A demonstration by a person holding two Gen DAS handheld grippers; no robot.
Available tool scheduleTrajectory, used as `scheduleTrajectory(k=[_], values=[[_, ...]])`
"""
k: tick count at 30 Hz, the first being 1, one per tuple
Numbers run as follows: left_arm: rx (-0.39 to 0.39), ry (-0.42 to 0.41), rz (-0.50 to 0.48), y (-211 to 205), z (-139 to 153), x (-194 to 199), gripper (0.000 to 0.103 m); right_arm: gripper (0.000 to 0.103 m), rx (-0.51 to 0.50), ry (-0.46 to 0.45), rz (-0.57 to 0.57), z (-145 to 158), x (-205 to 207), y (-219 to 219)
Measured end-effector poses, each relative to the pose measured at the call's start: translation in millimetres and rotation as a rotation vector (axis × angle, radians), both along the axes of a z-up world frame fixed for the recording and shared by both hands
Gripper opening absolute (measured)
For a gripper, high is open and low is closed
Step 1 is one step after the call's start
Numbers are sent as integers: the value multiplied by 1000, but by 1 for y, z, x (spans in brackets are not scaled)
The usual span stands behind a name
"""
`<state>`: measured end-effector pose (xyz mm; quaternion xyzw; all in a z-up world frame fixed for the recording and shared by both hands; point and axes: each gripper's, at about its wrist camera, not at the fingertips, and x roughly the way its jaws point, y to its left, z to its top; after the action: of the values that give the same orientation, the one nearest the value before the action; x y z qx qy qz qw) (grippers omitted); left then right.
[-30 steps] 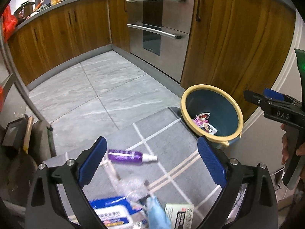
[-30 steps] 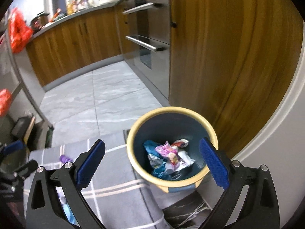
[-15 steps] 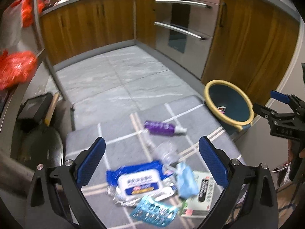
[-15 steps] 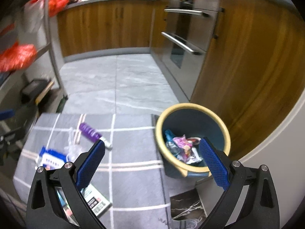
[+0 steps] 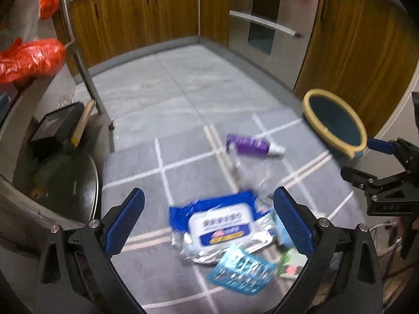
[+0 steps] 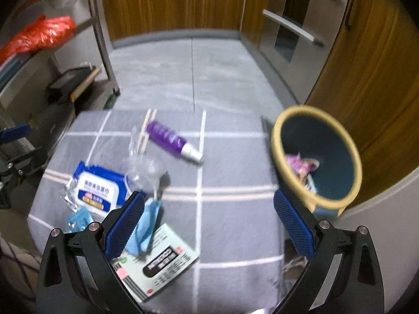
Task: Collect trash
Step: 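Move both tools back toward the remaining trash on the mat, then grasp the blue face mask with the right tool while the left tool grasps the blue wipes pack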
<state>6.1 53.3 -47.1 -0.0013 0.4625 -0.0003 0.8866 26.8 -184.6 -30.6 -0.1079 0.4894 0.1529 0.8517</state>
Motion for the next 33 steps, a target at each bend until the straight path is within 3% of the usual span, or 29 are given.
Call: scheduleTrajectory(k=[5, 11, 13, 15, 17, 21, 24, 30, 33], values=[[6, 25, 13, 12, -11, -1, 97, 98, 65, 103, 7, -22, -7, 23], [-18, 64, 16, 23, -21, -4, 97, 95, 13, 173, 78, -52, -14, 50], [-15, 78, 13, 24, -25, -4, 97, 88, 6, 192, 101, -57, -15, 55], [-12, 90, 20, 26, -28, -4, 97, 68, 2, 228, 119, -64, -13, 62], [-19, 96, 33, 29, -29, -4, 97, 59, 6, 272, 135, -71, -14, 67], [-23, 96, 34, 31, -29, -5, 97, 20, -17, 327, 190, -82, -19, 76], [-18, 109, 28, 30, -32, -4, 97, 8, -17, 310, 207, -79, -21, 78], [32, 151, 7, 23, -42, -1, 97, 6, 25, 223, 164, -54, -12, 64], [15, 189, 36, 29, -49, -1, 96, 6, 48, 183, 135, -41, -4, 54]])
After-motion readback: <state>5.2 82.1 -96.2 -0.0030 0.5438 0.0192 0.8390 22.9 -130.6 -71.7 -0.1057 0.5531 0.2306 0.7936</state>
